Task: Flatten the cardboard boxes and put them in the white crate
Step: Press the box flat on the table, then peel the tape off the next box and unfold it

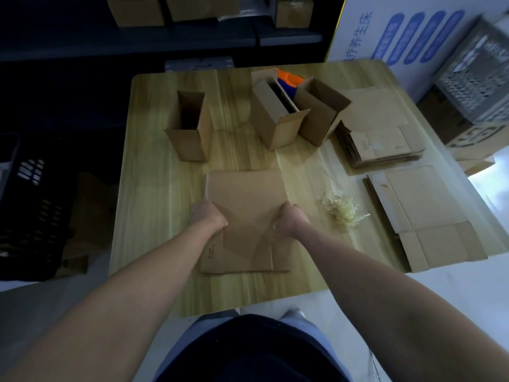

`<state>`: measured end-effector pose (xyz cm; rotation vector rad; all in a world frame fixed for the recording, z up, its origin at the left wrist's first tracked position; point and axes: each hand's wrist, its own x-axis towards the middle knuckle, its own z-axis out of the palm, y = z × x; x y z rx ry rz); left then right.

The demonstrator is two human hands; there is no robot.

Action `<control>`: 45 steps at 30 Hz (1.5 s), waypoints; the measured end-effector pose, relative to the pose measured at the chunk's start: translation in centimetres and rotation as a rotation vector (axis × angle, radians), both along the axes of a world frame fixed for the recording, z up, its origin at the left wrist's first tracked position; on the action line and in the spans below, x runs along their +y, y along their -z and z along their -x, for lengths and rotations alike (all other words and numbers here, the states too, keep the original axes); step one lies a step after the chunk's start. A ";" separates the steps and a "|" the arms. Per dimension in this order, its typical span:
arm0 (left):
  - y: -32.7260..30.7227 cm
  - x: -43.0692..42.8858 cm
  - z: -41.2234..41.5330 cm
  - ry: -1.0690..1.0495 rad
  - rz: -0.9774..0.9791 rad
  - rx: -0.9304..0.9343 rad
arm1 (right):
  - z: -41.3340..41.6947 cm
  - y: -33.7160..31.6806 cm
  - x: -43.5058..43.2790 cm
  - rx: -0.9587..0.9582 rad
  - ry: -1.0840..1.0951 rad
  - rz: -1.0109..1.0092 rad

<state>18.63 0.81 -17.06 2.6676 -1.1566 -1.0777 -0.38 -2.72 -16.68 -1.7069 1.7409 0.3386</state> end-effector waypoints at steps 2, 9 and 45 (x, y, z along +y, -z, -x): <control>-0.1 0.5 -1.5 -0.049 -0.082 -0.077 | -2.1 -0.3 0.2 -0.020 -0.073 -0.022; 0.0 2.8 -8.1 -0.283 -0.185 -0.141 | -9.5 -0.9 1.4 -0.084 -0.352 -0.027; -18.9 -8.5 -1.8 0.493 0.667 0.208 | -4.9 -18.5 -8.4 -0.274 -0.346 0.478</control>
